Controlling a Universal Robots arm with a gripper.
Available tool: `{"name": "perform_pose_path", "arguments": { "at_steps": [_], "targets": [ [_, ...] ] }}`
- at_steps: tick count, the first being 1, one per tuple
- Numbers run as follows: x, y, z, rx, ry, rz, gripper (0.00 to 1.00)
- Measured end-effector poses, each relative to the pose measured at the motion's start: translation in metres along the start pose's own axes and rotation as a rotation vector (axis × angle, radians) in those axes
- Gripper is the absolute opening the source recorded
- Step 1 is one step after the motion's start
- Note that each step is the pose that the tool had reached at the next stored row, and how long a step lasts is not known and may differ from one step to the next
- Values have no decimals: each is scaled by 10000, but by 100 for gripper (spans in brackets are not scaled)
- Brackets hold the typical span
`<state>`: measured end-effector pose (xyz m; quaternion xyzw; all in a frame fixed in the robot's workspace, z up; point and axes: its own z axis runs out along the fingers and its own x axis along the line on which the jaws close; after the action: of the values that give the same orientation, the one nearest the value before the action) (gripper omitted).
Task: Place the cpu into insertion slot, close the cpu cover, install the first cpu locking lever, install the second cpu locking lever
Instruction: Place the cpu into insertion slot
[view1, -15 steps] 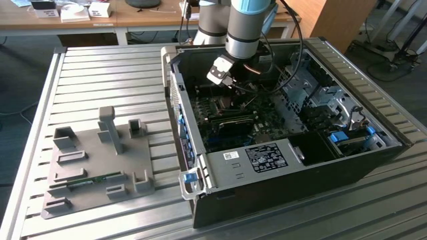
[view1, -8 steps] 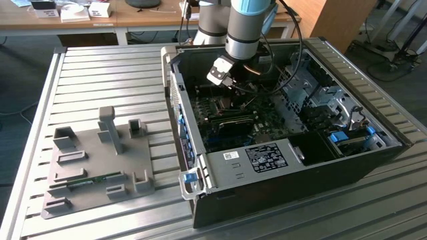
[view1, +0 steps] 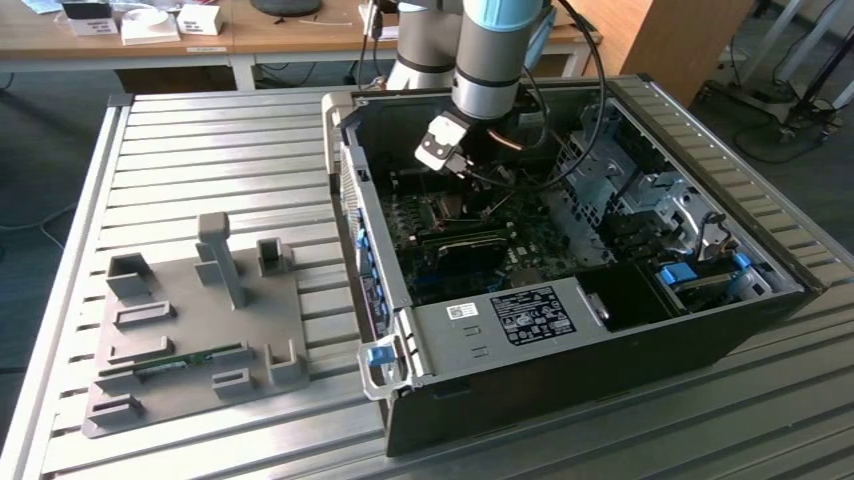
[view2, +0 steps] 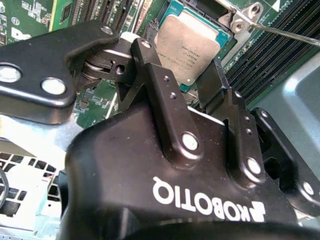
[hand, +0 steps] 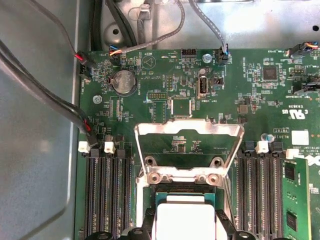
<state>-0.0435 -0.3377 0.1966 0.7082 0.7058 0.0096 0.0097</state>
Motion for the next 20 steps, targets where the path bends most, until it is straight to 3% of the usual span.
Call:
{"name": "perform_pose_path", "arguments": {
  "at_steps": [20],
  "targets": [
    [-1,2,46,5,-4,0,54]
  ]
}}
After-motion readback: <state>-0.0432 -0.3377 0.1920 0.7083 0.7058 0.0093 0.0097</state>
